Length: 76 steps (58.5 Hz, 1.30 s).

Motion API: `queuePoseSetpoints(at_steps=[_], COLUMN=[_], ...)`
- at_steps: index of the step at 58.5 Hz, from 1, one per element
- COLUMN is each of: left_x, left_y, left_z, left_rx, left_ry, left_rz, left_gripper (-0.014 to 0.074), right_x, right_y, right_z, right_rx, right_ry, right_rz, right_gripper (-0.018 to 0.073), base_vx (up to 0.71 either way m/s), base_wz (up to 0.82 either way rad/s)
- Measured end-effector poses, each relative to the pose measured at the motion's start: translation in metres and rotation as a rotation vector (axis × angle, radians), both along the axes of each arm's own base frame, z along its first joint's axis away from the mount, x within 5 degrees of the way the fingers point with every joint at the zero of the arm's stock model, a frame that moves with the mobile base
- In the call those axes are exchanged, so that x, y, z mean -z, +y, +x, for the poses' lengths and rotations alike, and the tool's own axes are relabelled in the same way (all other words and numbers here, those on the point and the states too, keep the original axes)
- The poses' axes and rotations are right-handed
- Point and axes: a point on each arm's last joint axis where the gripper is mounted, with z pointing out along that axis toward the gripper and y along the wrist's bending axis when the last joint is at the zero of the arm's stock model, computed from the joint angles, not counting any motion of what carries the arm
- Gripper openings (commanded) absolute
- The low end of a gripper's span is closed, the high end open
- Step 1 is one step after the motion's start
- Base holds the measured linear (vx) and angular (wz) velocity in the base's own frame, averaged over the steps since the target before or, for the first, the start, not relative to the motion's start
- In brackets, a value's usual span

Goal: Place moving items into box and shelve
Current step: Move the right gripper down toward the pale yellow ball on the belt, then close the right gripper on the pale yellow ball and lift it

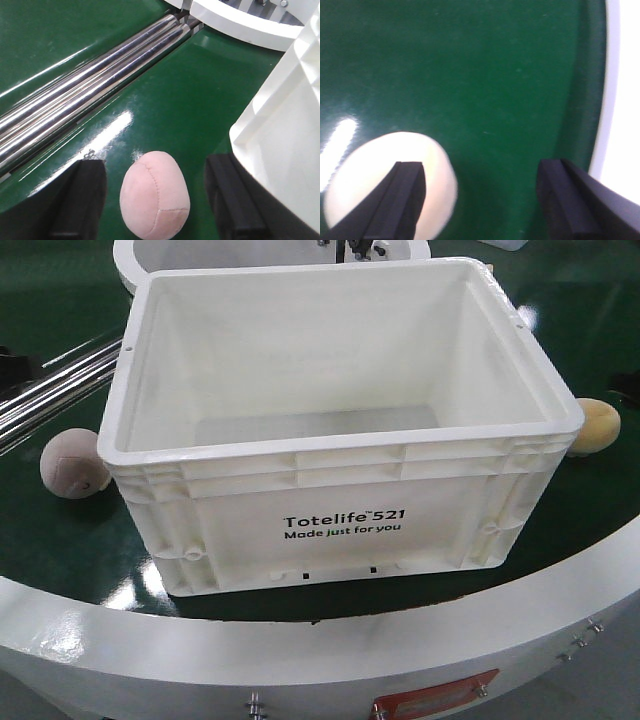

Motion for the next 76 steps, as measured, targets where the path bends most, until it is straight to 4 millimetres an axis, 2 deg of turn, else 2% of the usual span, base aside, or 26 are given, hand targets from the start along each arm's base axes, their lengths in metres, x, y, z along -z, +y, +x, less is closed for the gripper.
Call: queuePoseSetpoints(at_steps=[9,16,24,36,41,53,61,68,76], left_x=[0.000,0.000,0.000,0.000,0.000,0.000,0.000,0.001,0.002], left_y=[0.000,0.000,0.000,0.000,0.000,0.000,0.000,0.000,0.000], left_z=[0.000,0.000,0.000,0.000,0.000,0.000,0.000,-0.001,-0.001], left_rx=[0.000,0.000,-0.001,-0.001,-0.001,-0.001,-0.001,-0.002,-0.003], left_ry=[0.003,0.003,0.004,0.004,0.004,0.004,0.005,0.016,0.023], left_rz=[0.000,0.000,0.000,0.000,0.000,0.000,0.000,0.000,0.000], left_gripper=[0.0533,0.0533,0.0533,0.0533,0.0533,0.0533,0.0533,0.0533,0.0533], right_x=[0.003,0.014,0.019,0.002,0.003,0.037,0.048,0.053,0.053], right_y=[0.023,0.036,0.034,0.030,0.029,0.029,0.031,0.031,0.031], right_z=[0.011,0.022,0.030,0.042,0.046,0.048,0.052,0.053,0.053], right_rx=[-0.096,-0.143,-0.136,-0.142,-0.142,-0.121,-0.100,-0.091,-0.089], right_ry=[-0.024,0.029,0.106,0.071,0.078,0.218,0.234,0.241,0.248], right_rz=[-0.032,-0.033,-0.022,-0.048,-0.049,0.017,0.066,0.082,0.088], right_gripper=[0.0515,0.0515,0.0515,0.0515,0.0516,0.0516,0.0506,0.0404,0.0090], base_vx=[0.00,0.00,0.00,0.00,0.00,0.00,0.00,0.00,0.00], base_wz=[0.00,0.00,0.00,0.00,0.00,0.00,0.00,0.00,0.00])
